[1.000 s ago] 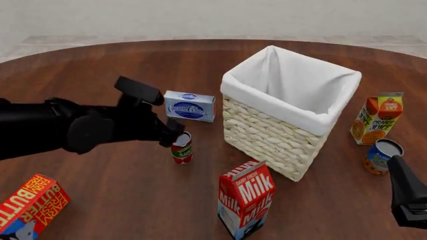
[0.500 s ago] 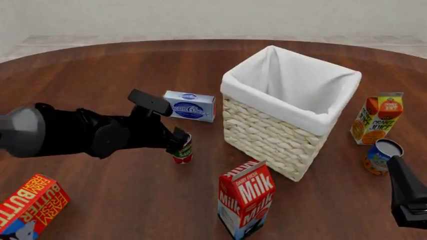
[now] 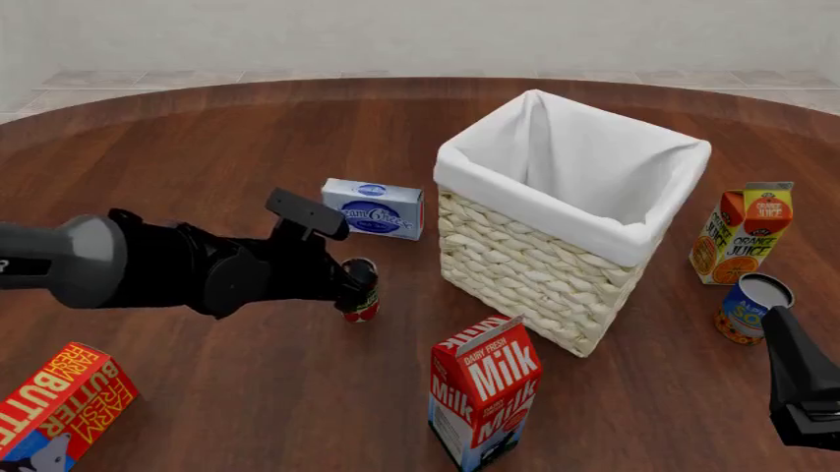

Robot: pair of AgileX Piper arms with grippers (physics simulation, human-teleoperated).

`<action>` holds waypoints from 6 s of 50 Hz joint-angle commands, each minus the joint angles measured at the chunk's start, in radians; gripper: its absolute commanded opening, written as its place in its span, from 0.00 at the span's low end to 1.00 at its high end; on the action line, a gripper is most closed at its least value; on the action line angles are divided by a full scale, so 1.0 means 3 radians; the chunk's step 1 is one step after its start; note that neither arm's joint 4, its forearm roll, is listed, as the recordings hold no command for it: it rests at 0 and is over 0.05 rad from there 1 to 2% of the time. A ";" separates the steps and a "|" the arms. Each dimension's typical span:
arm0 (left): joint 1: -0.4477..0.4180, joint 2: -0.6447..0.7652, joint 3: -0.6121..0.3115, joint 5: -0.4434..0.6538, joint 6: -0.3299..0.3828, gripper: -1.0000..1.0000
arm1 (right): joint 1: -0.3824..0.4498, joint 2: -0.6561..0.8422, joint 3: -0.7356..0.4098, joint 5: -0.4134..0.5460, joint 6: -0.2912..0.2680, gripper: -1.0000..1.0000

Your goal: Pick up the alphabet soup and the tomato sauce, and put them in the basket.

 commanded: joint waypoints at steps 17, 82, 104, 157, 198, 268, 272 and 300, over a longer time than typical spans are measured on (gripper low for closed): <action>-0.0030 0.0215 -0.0035 -0.0111 -0.0022 1.00 | -0.0009 -0.0005 0.0000 0.0006 0.0000 1.00; 0.0011 0.0036 -0.0243 0.0070 0.0029 0.00 | -0.0002 0.0012 -0.0001 -0.0015 -0.0012 1.00; -0.0074 -0.0429 -0.0256 0.0338 0.0036 0.00 | -0.0015 -0.0009 0.0000 -0.0001 -0.0028 1.00; -0.0295 -0.0959 -0.1184 0.1186 0.0367 0.00 | -0.0019 -0.0011 0.0000 -0.0013 -0.0031 1.00; -0.0490 -0.0590 -0.2158 0.1584 0.0627 0.00 | -0.0012 -0.0011 0.0000 -0.0013 -0.0016 1.00; -0.0948 0.0351 -0.3065 0.1621 0.0663 0.00 | -0.0030 -0.0011 0.0000 -0.0010 0.0101 1.00; -0.0954 0.0421 -0.3114 0.1633 0.0660 0.00 | -0.0030 -0.0011 0.0000 -0.0011 0.0097 1.00; -0.0967 0.0856 -0.3473 0.1711 0.0683 0.00 | -0.0031 0.0031 -0.0004 -0.0050 0.0128 1.00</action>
